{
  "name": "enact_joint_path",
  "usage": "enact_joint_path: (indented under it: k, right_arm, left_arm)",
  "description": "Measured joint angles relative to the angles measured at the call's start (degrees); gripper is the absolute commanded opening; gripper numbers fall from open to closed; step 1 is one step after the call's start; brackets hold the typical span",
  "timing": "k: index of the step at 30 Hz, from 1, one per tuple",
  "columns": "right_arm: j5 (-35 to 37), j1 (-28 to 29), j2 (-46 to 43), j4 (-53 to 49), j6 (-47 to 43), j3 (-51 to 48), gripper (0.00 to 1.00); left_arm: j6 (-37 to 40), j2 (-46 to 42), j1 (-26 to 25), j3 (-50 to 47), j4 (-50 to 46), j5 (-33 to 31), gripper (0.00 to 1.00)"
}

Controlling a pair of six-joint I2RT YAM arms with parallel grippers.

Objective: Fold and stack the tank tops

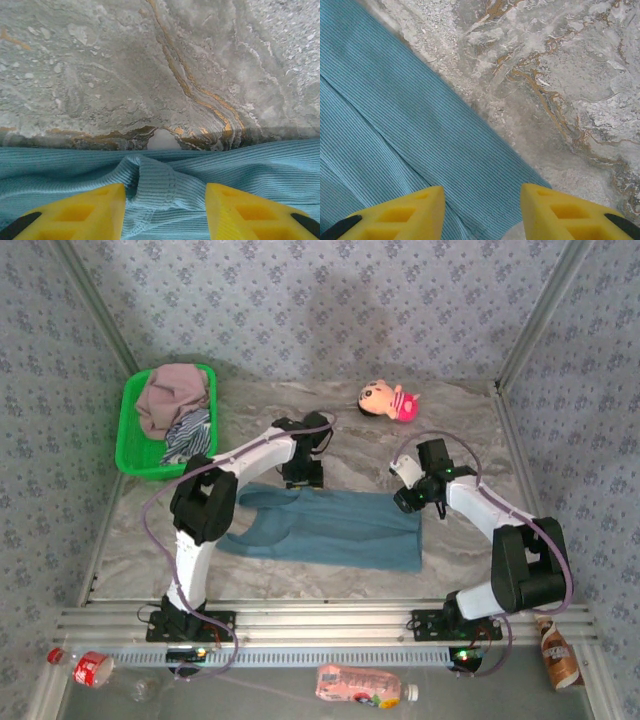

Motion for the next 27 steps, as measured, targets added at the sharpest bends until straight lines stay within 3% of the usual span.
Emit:
enact_joint_path:
  k: [5, 15, 27]
  right_arm:
    - [0.0, -0.2, 0.0, 0.0, 0.0, 0.0, 0.46]
    - [0.0, -0.4, 0.0, 0.0, 0.5, -1.9, 0.46]
    - [1.6, 0.1, 0.0, -0.2, 1.1, -3.4, 0.46]
  left_arm:
    - [-0.2, 0.0, 0.0, -2.1, 2.0, 1.7, 0.36]
    - [0.5, 0.0, 0.7, -4.5, 2.5, 3.0, 0.07]
    - [-0.7, -5.7, 0.4, -7.1, -1.7, 6.2, 0.11]
